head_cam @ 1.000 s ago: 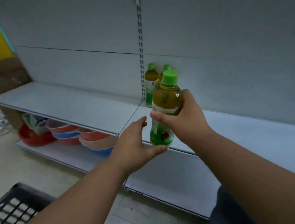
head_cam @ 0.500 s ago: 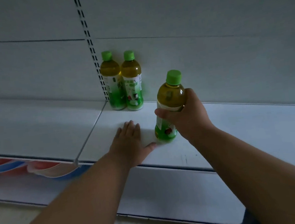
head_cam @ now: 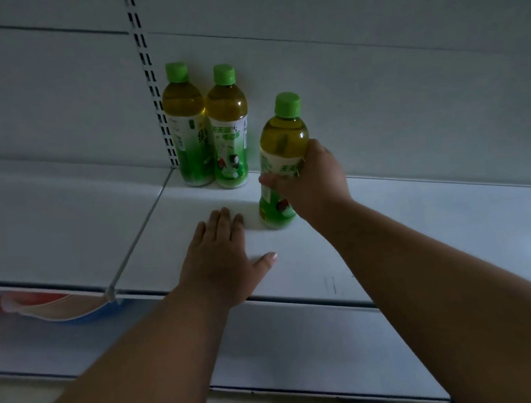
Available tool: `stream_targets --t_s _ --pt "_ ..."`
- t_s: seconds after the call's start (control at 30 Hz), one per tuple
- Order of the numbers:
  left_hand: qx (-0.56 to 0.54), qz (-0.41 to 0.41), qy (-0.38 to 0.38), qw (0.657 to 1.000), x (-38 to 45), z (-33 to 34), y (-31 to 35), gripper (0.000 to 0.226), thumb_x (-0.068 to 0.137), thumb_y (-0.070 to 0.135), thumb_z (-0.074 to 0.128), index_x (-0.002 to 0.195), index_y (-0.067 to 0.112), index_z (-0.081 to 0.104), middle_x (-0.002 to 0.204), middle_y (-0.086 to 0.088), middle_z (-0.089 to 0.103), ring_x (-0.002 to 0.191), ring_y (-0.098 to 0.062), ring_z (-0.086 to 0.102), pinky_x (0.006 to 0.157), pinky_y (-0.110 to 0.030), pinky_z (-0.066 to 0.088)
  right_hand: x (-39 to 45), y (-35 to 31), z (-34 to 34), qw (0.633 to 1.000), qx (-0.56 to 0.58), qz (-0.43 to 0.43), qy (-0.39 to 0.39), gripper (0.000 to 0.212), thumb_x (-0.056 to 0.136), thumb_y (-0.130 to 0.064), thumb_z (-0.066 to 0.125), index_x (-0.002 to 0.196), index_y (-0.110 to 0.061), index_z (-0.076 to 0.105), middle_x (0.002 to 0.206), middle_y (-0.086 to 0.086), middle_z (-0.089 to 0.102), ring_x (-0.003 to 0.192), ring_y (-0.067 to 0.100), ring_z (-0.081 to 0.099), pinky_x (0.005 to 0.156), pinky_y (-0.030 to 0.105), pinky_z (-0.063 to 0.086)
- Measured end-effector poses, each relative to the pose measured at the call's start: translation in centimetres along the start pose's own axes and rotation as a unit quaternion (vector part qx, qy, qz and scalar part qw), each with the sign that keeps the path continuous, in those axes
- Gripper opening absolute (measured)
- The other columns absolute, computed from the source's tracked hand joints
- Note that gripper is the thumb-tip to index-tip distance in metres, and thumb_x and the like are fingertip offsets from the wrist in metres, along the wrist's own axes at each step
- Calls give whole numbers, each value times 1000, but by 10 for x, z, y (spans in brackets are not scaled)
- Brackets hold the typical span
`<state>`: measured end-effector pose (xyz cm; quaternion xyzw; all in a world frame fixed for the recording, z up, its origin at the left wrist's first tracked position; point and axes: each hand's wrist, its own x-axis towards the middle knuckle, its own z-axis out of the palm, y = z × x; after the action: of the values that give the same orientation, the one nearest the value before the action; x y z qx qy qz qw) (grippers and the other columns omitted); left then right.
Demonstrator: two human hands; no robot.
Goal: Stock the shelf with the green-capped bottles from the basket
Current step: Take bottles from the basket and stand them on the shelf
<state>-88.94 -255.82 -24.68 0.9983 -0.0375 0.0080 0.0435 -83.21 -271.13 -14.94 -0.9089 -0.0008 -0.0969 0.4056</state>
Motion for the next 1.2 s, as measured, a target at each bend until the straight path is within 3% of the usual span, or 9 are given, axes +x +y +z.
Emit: stream_targets --t_s 0.1,0.23,0.33,0.53,0.67,0.8,0.97,1.1,1.2 --pt "-4 -1 0 1000 0 0 0 114 70 81 2 158 10 6 166 -14 1 153 -27 0 123 -42 3 36 -1 12 1000 4 3 6 67 68 -45 87 119 -17 53 116 0 61 100 21 61 85 40 56" --pt "-2 -3 -3 1000 0 1 0 102 85 80 20 158 11 0 166 -12 -7 153 -25 -7 124 -42 -1 75 -6 21 1000 -9 5 -15 72 67 -42 88 123 -18 51 117 1 62 102 22 62 86 41 56" --pt "-3 -5 4 1000 -1 1 0 106 79 81 11 159 12 0 166 -12 -7 153 -25 -7 124 -42 0 90 -8 28 1000 11 2 -17 74 65 -35 90 125 -17 51 118 2 62 104 22 63 84 39 57" --pt "-18 -3 -5 1000 -2 -2 1 99 89 77 26 159 13 -4 166 -10 -12 152 -23 -12 124 -41 -2 98 -9 35 1000 13 -7 -3 75 66 -36 90 125 -16 48 119 1 60 104 20 60 74 30 47" --pt "-22 -6 -6 1000 -2 0 1 106 79 81 12 159 14 -2 166 -10 -9 153 -23 -9 124 -41 -1 92 -9 33 1000 13 -5 -7 79 64 -39 91 125 -16 46 121 2 59 108 22 60 84 38 54" --pt "-38 -11 -19 999 -2 -4 1 99 88 76 30 159 14 0 167 -9 -7 153 -22 -8 124 -40 -1 53 -1 21 1000 10 -1 -14 89 66 -41 89 135 -14 40 133 4 51 118 22 54 94 36 51" --pt "-110 -32 -53 992 -7 -24 0 94 93 68 40 159 15 0 167 -6 -4 153 -21 -3 121 -39 4 -18 6 -6 983 -123 -109 -76 87 80 -48 77 147 -15 32 143 7 44 130 25 45 105 38 43" --pt "-112 -32 32 993 -49 -55 -11 83 93 67 41 157 18 22 163 -5 25 149 -22 24 119 -36 19 -60 -13 -16 947 -203 -205 -140 78 87 -47 68 148 -18 29 148 6 40 136 26 39 111 41 39" --pt "-94 -58 109 988 -101 -78 -35 80 84 65 45 145 13 49 140 -12 57 124 -30 55 104 -42 42 -86 -43 -10 916 -227 -287 -166 71 90 -44 64 148 -19 31 144 6 42 133 27 40 111 41 38"
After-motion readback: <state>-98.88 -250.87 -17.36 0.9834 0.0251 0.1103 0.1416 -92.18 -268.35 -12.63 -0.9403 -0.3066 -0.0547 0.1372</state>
